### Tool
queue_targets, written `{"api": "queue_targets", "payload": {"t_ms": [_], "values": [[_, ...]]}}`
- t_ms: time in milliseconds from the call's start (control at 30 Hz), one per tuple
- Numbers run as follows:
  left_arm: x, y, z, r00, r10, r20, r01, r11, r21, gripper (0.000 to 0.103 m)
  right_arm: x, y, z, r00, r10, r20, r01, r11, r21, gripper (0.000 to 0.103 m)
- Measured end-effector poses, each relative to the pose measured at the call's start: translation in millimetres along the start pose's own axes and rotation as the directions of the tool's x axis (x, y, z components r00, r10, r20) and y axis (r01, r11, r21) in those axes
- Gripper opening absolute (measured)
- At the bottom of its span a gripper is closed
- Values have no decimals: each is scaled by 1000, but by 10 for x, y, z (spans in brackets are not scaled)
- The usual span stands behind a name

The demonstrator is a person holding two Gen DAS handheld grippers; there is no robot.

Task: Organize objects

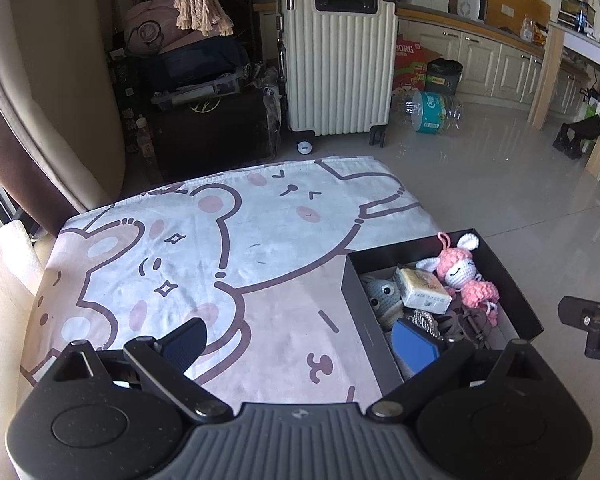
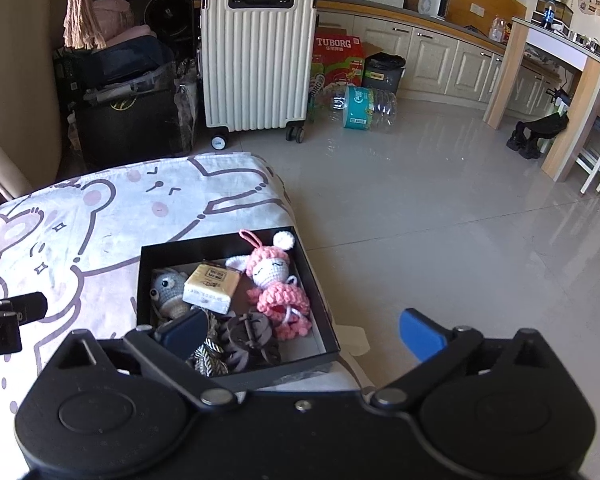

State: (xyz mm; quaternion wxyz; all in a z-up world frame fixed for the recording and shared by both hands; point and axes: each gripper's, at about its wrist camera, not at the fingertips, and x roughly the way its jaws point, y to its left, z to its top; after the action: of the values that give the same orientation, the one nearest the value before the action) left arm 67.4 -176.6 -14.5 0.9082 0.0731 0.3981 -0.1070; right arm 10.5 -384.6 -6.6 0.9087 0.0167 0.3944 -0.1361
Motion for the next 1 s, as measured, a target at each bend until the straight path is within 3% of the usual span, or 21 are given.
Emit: {"api": "queue_targets", "payload": {"t_ms": [1000], "values": [[109, 5, -19, 998, 15, -66, -17, 1000, -19, 103, 77, 36, -29, 999, 7, -31, -8, 1000, -26, 103]]}}
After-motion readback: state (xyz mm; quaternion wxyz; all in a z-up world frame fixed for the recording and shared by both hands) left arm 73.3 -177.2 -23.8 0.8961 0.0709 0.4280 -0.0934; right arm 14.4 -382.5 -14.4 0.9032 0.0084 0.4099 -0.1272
